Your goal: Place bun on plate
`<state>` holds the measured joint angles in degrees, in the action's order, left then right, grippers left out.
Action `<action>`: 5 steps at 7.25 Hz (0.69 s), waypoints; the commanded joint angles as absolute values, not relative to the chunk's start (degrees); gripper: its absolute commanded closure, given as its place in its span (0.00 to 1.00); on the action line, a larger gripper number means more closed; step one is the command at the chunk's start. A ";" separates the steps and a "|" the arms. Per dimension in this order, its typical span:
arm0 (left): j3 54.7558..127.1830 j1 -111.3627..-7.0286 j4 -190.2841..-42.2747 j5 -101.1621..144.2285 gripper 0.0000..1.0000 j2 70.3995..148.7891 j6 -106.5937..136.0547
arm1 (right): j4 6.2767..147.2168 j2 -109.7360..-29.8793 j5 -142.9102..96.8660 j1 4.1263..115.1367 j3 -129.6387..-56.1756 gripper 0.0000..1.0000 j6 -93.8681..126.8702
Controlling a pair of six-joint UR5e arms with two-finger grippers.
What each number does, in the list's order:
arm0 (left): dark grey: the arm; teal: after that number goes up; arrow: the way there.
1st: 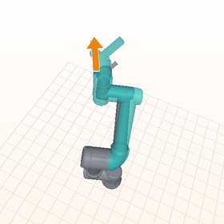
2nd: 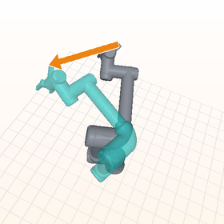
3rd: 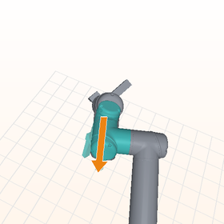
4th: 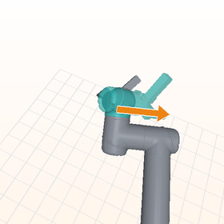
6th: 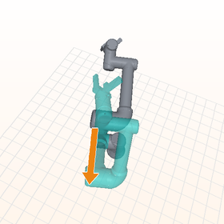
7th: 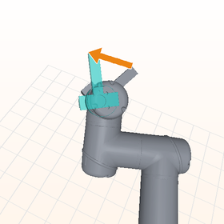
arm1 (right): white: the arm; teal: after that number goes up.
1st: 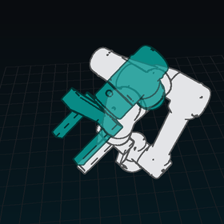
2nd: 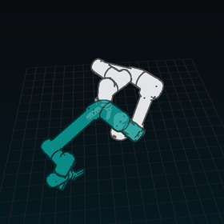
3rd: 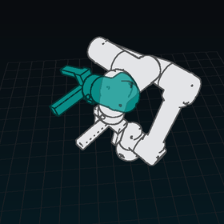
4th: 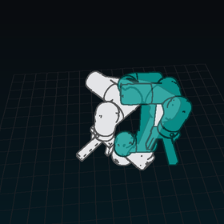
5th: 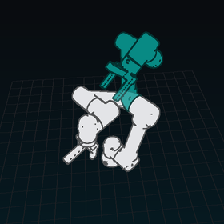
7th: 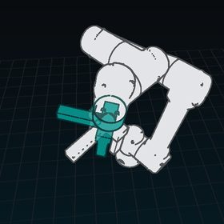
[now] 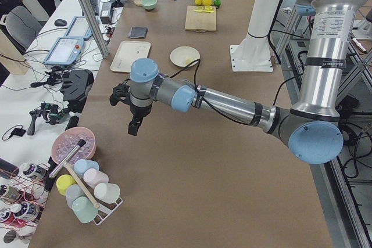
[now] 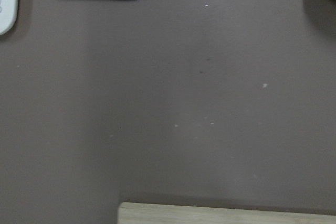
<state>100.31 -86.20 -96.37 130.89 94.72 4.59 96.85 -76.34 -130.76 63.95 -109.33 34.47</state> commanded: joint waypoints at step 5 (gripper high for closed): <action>96.95 -88.51 -95.19 130.34 0.02 92.11 2.29 | 96.42 -89.10 -133.24 90.33 -93.70 0.00 -5.32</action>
